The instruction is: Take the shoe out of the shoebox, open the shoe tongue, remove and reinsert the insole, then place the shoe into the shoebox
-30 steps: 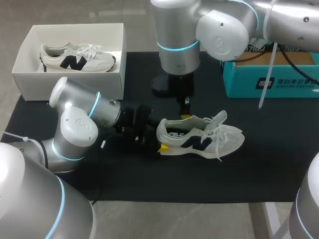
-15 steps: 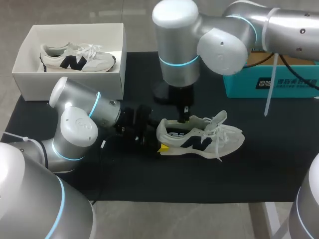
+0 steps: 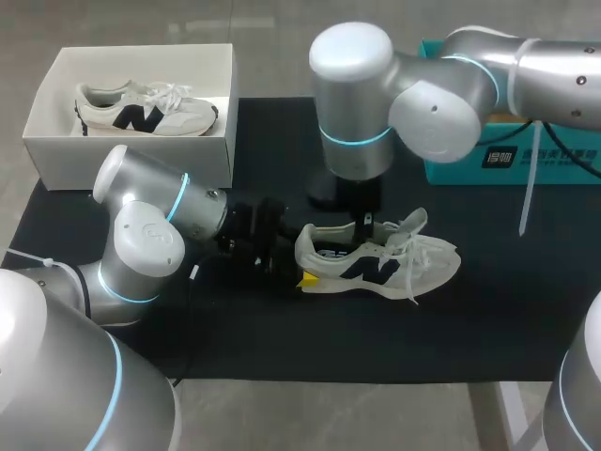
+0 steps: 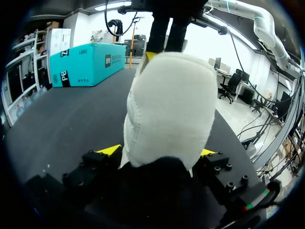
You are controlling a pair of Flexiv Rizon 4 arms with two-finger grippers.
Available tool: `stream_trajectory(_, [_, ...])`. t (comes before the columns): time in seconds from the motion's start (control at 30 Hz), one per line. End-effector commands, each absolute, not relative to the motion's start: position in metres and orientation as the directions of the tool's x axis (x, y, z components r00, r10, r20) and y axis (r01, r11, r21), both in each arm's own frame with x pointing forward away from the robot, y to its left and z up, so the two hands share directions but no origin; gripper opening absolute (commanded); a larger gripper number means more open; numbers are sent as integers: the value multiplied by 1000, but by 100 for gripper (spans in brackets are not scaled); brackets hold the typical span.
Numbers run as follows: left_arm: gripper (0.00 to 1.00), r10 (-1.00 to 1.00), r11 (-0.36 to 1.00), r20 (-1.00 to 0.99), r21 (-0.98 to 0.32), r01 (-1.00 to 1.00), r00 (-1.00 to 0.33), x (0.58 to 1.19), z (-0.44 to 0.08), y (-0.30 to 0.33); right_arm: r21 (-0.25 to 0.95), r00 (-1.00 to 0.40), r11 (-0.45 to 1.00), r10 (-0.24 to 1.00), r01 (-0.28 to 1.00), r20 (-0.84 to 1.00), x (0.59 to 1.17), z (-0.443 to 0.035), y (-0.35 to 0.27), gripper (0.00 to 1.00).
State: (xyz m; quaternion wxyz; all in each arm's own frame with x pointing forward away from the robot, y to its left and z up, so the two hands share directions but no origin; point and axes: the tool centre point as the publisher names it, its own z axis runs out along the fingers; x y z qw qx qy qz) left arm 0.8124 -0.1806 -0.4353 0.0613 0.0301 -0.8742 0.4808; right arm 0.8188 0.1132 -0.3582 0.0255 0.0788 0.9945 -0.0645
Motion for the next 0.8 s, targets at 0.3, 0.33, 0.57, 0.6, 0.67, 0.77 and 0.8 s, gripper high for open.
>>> stream_trajectory(0.3, [0, 6, 538, 137, -836, -112, -991, 815, -442, -183, -102, -985, 982, 164, 159, 47, 795, -380, 124, 0])
stream_trajectory(0.33, [0, 6, 538, 137, -836, -112, -991, 815, -442, -183, -102, -985, 982, 165, 160, 48, 794, -381, 124, 0])
stream_trajectory(0.57, [0, 6, 538, 137, -836, -112, -991, 815, -442, -183, -123, -976, 970, 215, 209, 36, 804, -388, 118, 0])
stream_trajectory(0.6, [0, 6, 538, 137, -836, -112, -991, 815, -442, -183, -122, -975, 969, 218, 213, 32, 805, -388, 117, 0])
stream_trajectory(0.67, [0, 6, 538, 137, -836, -112, -991, 815, -442, -183, -111, -973, 967, 232, 229, 16, 808, -388, 115, 0])
stream_trajectory(0.77, [0, 6, 538, 137, -836, -112, -991, 815, -442, -183, -80, -970, 967, 242, 241, 3, 812, -388, 114, 0])
stream_trajectory(0.8, [0, 6, 538, 137, -836, -112, -991, 815, -442, -183, -77, -971, 968, 240, 240, 1, 813, -387, 115, 0])
